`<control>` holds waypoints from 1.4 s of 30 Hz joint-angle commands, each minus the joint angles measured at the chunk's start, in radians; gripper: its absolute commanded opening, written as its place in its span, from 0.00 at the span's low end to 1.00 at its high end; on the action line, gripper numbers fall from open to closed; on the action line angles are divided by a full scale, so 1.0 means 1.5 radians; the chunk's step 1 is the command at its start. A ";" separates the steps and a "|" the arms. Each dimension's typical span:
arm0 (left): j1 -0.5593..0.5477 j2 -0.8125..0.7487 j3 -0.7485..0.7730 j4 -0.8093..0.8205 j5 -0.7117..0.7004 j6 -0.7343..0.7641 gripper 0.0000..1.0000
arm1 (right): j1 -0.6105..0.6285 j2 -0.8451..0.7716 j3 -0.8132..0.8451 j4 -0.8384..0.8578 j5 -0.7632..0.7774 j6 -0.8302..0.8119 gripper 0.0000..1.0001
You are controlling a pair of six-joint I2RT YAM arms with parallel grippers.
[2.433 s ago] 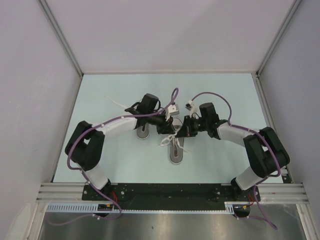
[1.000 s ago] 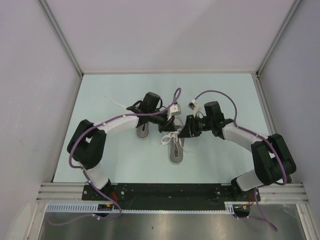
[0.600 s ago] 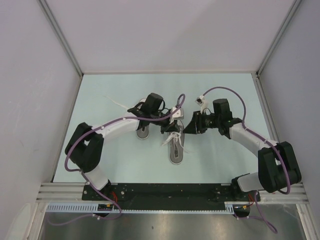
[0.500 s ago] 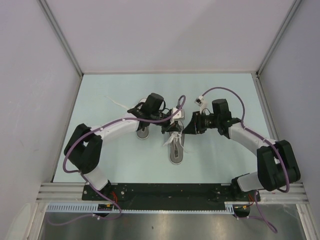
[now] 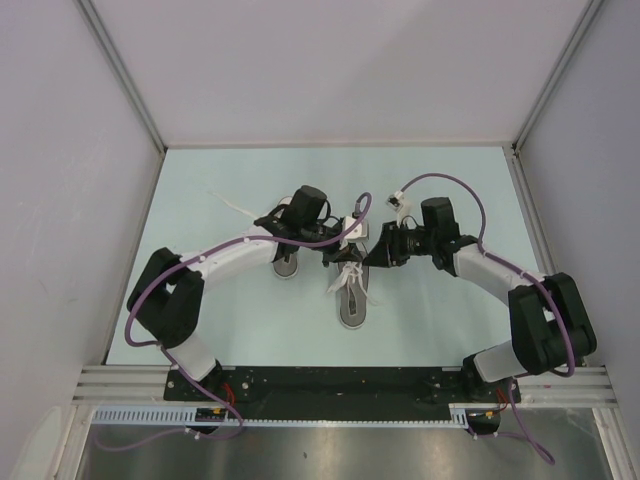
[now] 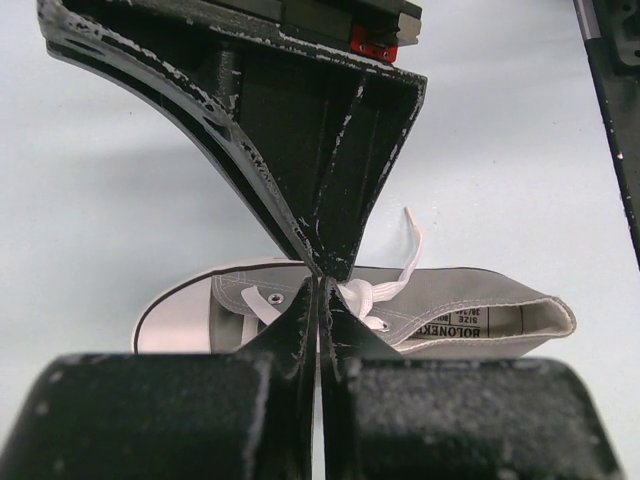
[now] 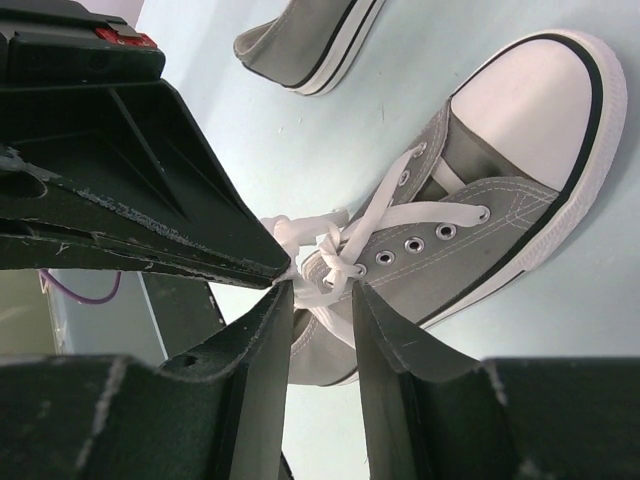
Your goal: Tie the shoes
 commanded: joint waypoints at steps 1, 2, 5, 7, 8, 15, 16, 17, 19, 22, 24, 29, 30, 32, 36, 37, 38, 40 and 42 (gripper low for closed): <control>-0.001 -0.015 -0.002 0.027 0.024 0.030 0.00 | 0.018 0.005 0.023 0.050 -0.034 0.003 0.36; -0.001 -0.013 0.000 0.026 0.024 0.030 0.00 | 0.018 0.009 0.023 0.052 -0.036 0.004 0.36; -0.001 -0.009 0.000 0.026 0.028 0.030 0.00 | 0.020 0.010 0.023 0.061 -0.050 0.010 0.35; 0.000 -0.008 0.000 0.024 0.030 0.034 0.00 | 0.018 0.010 0.023 0.061 -0.059 0.012 0.35; 0.001 -0.008 -0.001 0.024 0.032 0.034 0.00 | 0.017 0.007 0.023 0.059 -0.068 0.009 0.36; 0.008 -0.001 0.003 0.023 0.040 0.033 0.00 | 0.006 0.000 0.023 0.048 -0.099 -0.002 0.37; 0.008 0.000 0.004 0.021 0.040 0.033 0.00 | 0.007 0.000 0.023 0.053 -0.101 0.001 0.37; 0.007 0.001 0.004 0.021 0.041 0.033 0.00 | 0.007 0.001 0.023 0.056 -0.103 0.004 0.37; 0.008 0.003 0.006 0.019 0.041 0.034 0.00 | 0.006 0.001 0.023 0.063 -0.104 0.007 0.37; 0.008 0.002 0.006 0.022 0.042 0.030 0.00 | 0.009 0.005 0.023 0.072 -0.102 0.013 0.35; 0.008 0.003 0.004 0.026 0.049 0.029 0.00 | 0.016 0.008 0.024 0.075 -0.084 0.008 0.30; 0.012 -0.001 0.003 0.030 0.054 0.017 0.00 | 0.020 0.011 0.024 0.053 -0.055 -0.020 0.12; 0.015 -0.001 0.002 0.032 0.055 0.012 0.00 | 0.020 0.011 0.023 0.038 -0.050 -0.026 0.01; 0.018 -0.001 0.002 0.029 0.056 0.006 0.00 | 0.018 0.007 0.023 0.029 -0.044 -0.041 0.00; 0.018 0.004 0.002 0.019 0.052 0.005 0.11 | 0.014 0.003 0.023 0.022 -0.044 -0.044 0.00; 0.018 0.005 0.002 0.017 0.050 0.003 0.17 | 0.014 0.002 0.023 0.023 -0.044 -0.042 0.00; 0.019 0.007 0.002 0.017 0.049 0.001 0.19 | 0.014 0.002 0.023 0.024 -0.044 -0.041 0.00; 0.019 0.010 0.000 0.014 0.045 -0.001 0.24 | 0.013 0.001 0.024 0.026 -0.044 -0.038 0.00; 0.018 0.010 -0.003 0.010 0.042 0.002 0.25 | 0.012 -0.001 0.023 0.028 -0.045 -0.037 0.00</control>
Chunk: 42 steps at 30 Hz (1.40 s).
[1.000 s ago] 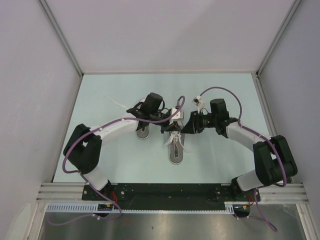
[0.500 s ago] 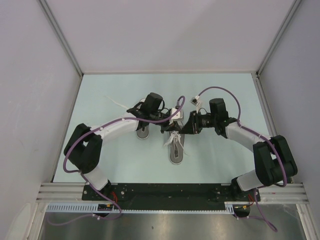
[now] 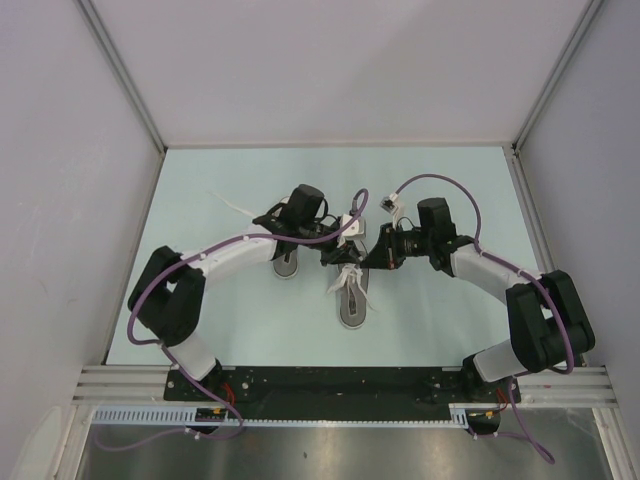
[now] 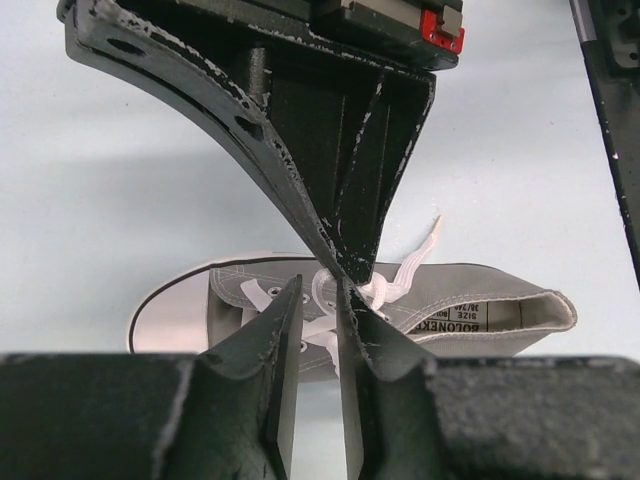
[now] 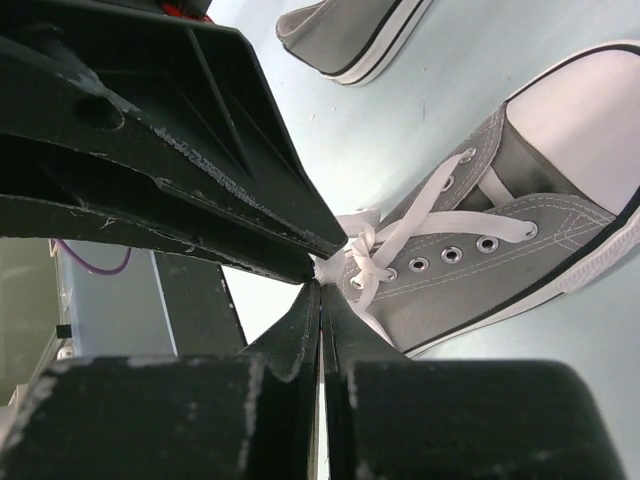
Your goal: Tie the shoes
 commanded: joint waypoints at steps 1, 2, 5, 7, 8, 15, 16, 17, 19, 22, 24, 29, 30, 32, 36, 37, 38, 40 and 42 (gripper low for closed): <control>0.003 0.002 -0.006 0.010 0.024 0.009 0.26 | -0.003 -0.012 0.023 0.011 0.003 -0.008 0.00; 0.003 0.003 -0.007 0.009 0.023 0.011 0.28 | -0.004 -0.013 0.023 0.012 0.003 -0.006 0.00; 0.003 0.005 -0.010 0.001 0.022 0.012 0.28 | -0.007 -0.014 0.023 0.014 0.000 -0.003 0.00; 0.003 0.007 -0.011 -0.007 0.021 0.013 0.28 | -0.008 -0.016 0.022 0.014 -0.002 -0.003 0.00; 0.003 0.008 -0.012 -0.011 0.019 0.018 0.28 | -0.010 -0.017 0.023 0.013 -0.001 -0.001 0.00; 0.004 0.014 -0.019 -0.041 0.019 0.028 0.27 | -0.015 -0.018 0.022 0.014 -0.003 -0.001 0.00; 0.004 0.012 -0.021 -0.044 0.018 0.028 0.27 | -0.014 -0.018 0.022 0.013 -0.005 -0.001 0.00; 0.004 0.013 -0.022 -0.044 0.017 0.028 0.27 | -0.014 -0.019 0.022 0.013 -0.006 -0.001 0.00; 0.003 0.012 -0.023 -0.043 0.018 0.028 0.25 | -0.015 -0.019 0.022 0.012 -0.007 -0.002 0.00; 0.005 0.021 -0.010 -0.044 0.017 0.021 0.19 | -0.015 -0.019 0.018 0.015 -0.008 -0.002 0.00; 0.005 0.027 -0.005 -0.043 0.018 0.010 0.16 | -0.015 -0.019 0.016 0.018 -0.012 0.002 0.00; 0.006 0.044 0.014 -0.040 0.017 -0.013 0.19 | -0.014 -0.021 0.014 0.022 -0.014 0.002 0.00; 0.006 0.047 0.016 -0.040 0.016 -0.018 0.21 | -0.014 -0.022 0.014 0.022 -0.014 0.003 0.00; 0.007 0.051 0.019 -0.040 0.013 -0.021 0.22 | -0.013 -0.021 0.014 0.021 -0.014 0.002 0.00; 0.006 0.052 0.018 -0.038 0.013 -0.028 0.23 | -0.014 -0.021 0.013 0.020 -0.016 0.001 0.00; 0.007 0.053 0.019 -0.038 0.013 -0.028 0.22 | -0.014 -0.021 0.013 0.020 -0.015 0.002 0.00; 0.007 0.051 0.019 -0.038 0.014 -0.029 0.19 | -0.014 -0.021 0.013 0.020 -0.017 0.003 0.00; 0.007 0.050 0.018 -0.037 0.012 -0.029 0.11 | -0.014 -0.020 0.013 0.019 -0.016 -0.001 0.00; 0.009 0.044 0.017 -0.032 0.013 -0.031 0.04 | -0.013 -0.021 0.012 0.014 -0.016 -0.005 0.00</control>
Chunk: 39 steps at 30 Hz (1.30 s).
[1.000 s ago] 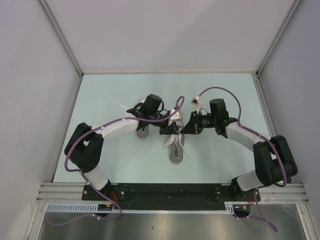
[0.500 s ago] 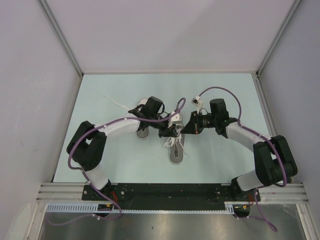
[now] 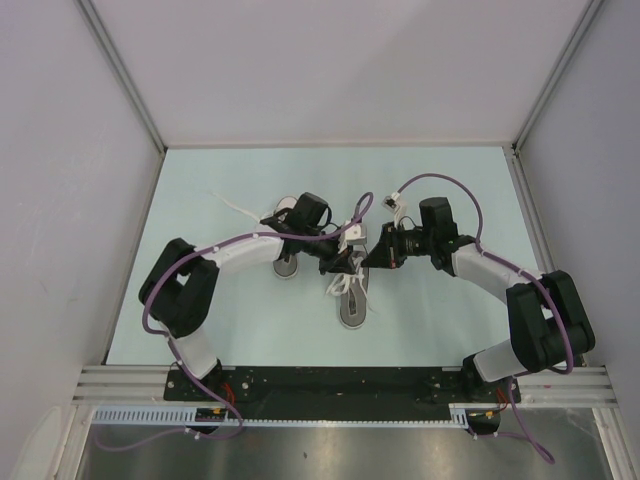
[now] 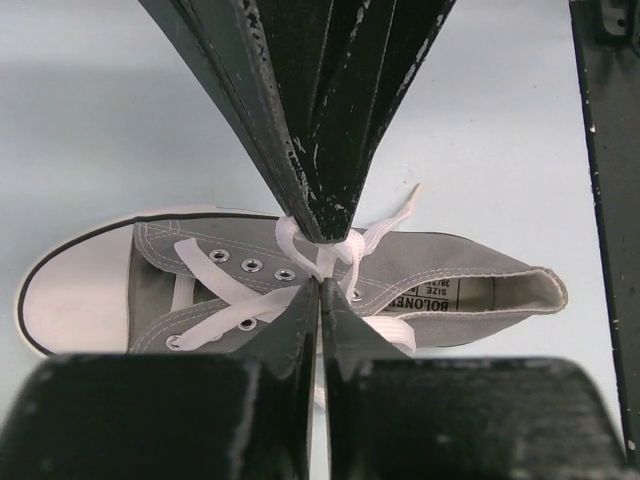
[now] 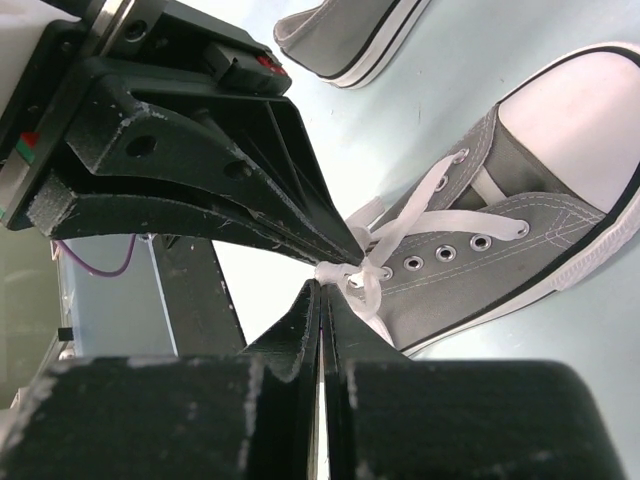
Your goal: Tie the shoes
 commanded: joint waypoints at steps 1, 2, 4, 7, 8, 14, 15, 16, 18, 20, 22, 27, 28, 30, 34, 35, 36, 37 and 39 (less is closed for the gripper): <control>0.008 -0.010 0.021 0.023 0.016 -0.005 0.01 | -0.002 -0.021 0.010 0.013 -0.010 -0.006 0.00; 0.009 -0.012 0.020 0.027 0.017 -0.010 0.00 | -0.001 -0.021 0.010 0.008 -0.009 -0.012 0.00; 0.013 -0.023 0.019 0.041 0.018 -0.016 0.00 | 0.001 -0.019 0.007 0.004 -0.004 -0.020 0.00; 0.018 -0.038 0.017 0.061 0.023 -0.033 0.00 | 0.008 -0.015 0.003 -0.002 0.005 -0.028 0.00; 0.018 -0.041 0.017 0.064 0.029 -0.035 0.00 | 0.011 -0.015 0.002 -0.003 0.006 -0.029 0.00; 0.018 -0.048 0.017 0.074 0.034 -0.044 0.00 | 0.021 -0.005 0.002 0.010 0.013 -0.025 0.00; 0.019 -0.049 0.016 0.078 0.031 -0.045 0.00 | 0.022 -0.006 0.001 0.011 0.015 -0.025 0.00; 0.020 -0.048 0.015 0.078 0.029 -0.046 0.00 | 0.022 -0.006 0.002 0.012 0.015 -0.024 0.00; 0.023 -0.046 0.013 0.080 0.028 -0.048 0.00 | 0.022 -0.009 0.002 0.002 0.014 -0.027 0.05; 0.027 -0.048 0.007 0.088 0.026 -0.060 0.00 | 0.023 -0.014 0.001 -0.019 0.019 -0.043 0.23; 0.033 -0.051 0.001 0.103 0.023 -0.070 0.00 | 0.021 -0.018 0.002 -0.060 0.031 -0.068 0.35; 0.039 -0.055 -0.006 0.119 0.027 -0.087 0.00 | 0.023 -0.025 -0.008 -0.110 0.055 -0.094 0.54; 0.039 -0.055 -0.007 0.120 0.024 -0.086 0.00 | 0.025 -0.025 -0.011 -0.113 0.056 -0.096 0.54; 0.040 -0.052 -0.007 0.122 0.023 -0.088 0.00 | 0.029 -0.020 -0.014 -0.118 0.060 -0.104 0.54; 0.042 -0.048 -0.011 0.129 0.024 -0.092 0.00 | 0.047 -0.007 -0.022 -0.109 0.073 -0.107 0.51; 0.042 -0.047 -0.010 0.129 0.025 -0.093 0.00 | 0.056 -0.002 -0.023 -0.103 0.078 -0.105 0.50; 0.042 -0.046 -0.010 0.129 0.026 -0.094 0.00 | 0.060 0.002 -0.023 -0.098 0.083 -0.104 0.50; 0.042 -0.045 -0.010 0.129 0.026 -0.095 0.00 | 0.062 0.009 -0.023 -0.085 0.084 -0.103 0.48; 0.043 -0.046 -0.009 0.131 0.027 -0.095 0.00 | 0.064 0.014 -0.022 -0.075 0.093 -0.100 0.46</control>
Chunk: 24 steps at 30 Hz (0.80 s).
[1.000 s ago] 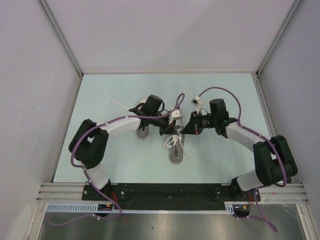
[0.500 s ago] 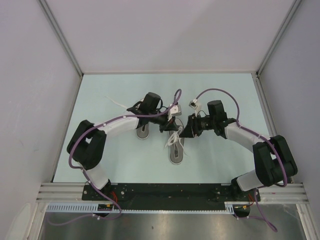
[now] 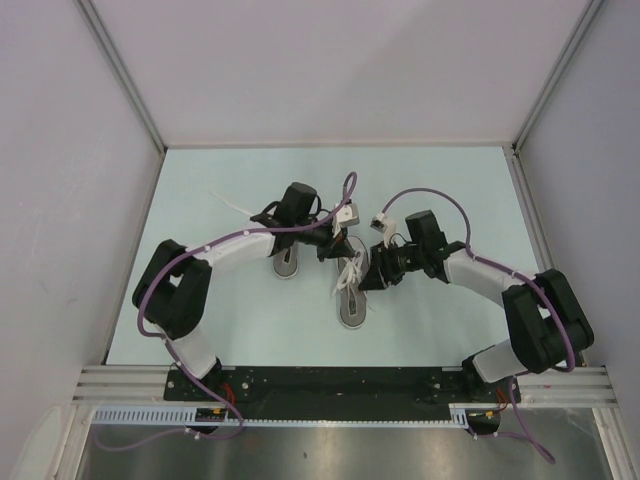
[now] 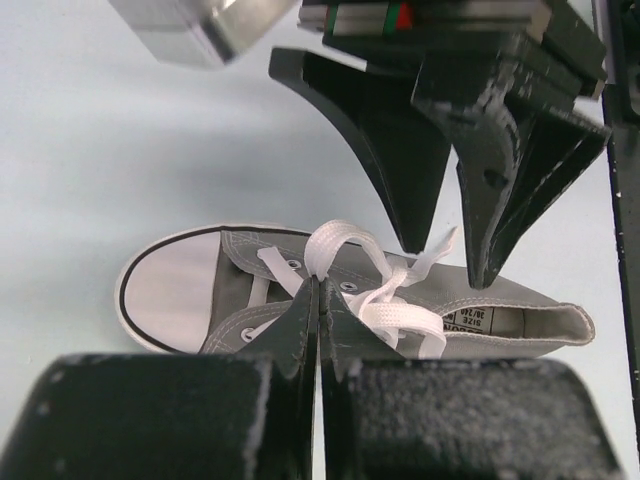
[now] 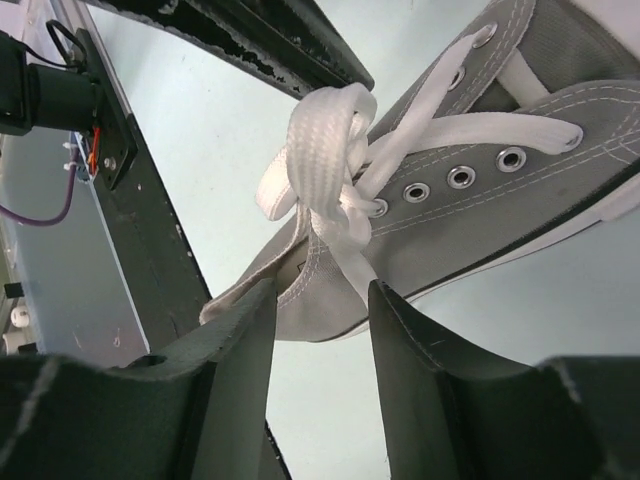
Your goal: Tie the shoes
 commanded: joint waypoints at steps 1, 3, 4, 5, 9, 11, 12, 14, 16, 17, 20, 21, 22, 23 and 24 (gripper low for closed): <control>0.003 -0.027 -0.002 0.033 0.024 -0.006 0.00 | 0.008 0.015 0.000 0.034 0.025 -0.009 0.45; 0.003 -0.026 -0.002 0.032 0.024 -0.007 0.00 | 0.007 0.021 0.000 0.035 0.036 -0.013 0.44; 0.003 -0.026 -0.002 0.033 0.024 -0.006 0.00 | 0.006 0.027 0.000 0.037 0.040 -0.013 0.43; 0.003 -0.025 -0.002 0.033 0.023 -0.007 0.00 | 0.006 0.031 0.000 0.038 0.042 -0.013 0.41; 0.004 -0.023 -0.004 0.040 0.022 -0.012 0.00 | 0.010 0.042 0.000 0.043 0.053 -0.012 0.38; 0.005 -0.022 -0.004 0.041 0.022 -0.018 0.00 | 0.010 0.046 0.000 0.044 0.051 -0.012 0.36; 0.005 -0.022 -0.004 0.041 0.022 -0.017 0.00 | 0.012 0.046 0.000 0.044 0.050 -0.013 0.34; 0.006 -0.023 -0.005 0.042 0.019 -0.017 0.00 | 0.012 0.047 0.000 0.045 0.049 -0.015 0.23; 0.007 -0.022 -0.005 0.041 0.016 -0.019 0.00 | 0.014 0.044 0.000 0.035 0.049 -0.021 0.11; 0.006 -0.022 -0.006 0.041 0.015 -0.019 0.00 | 0.013 0.042 0.000 0.028 0.048 -0.029 0.05; 0.009 -0.025 -0.008 0.042 0.009 -0.018 0.00 | 0.005 0.030 -0.001 -0.008 0.028 -0.032 0.00; 0.010 -0.025 -0.009 0.042 0.009 -0.019 0.00 | 0.003 0.024 -0.001 -0.028 0.025 -0.036 0.00; 0.012 -0.026 -0.009 0.043 0.006 -0.019 0.00 | 0.001 0.008 -0.001 -0.036 0.026 -0.040 0.00; 0.013 -0.026 -0.009 0.044 0.003 -0.020 0.00 | 0.000 0.002 -0.001 -0.043 0.030 -0.044 0.00; 0.017 -0.026 -0.010 0.047 0.001 -0.019 0.00 | 0.000 -0.006 -0.001 -0.061 0.033 -0.049 0.00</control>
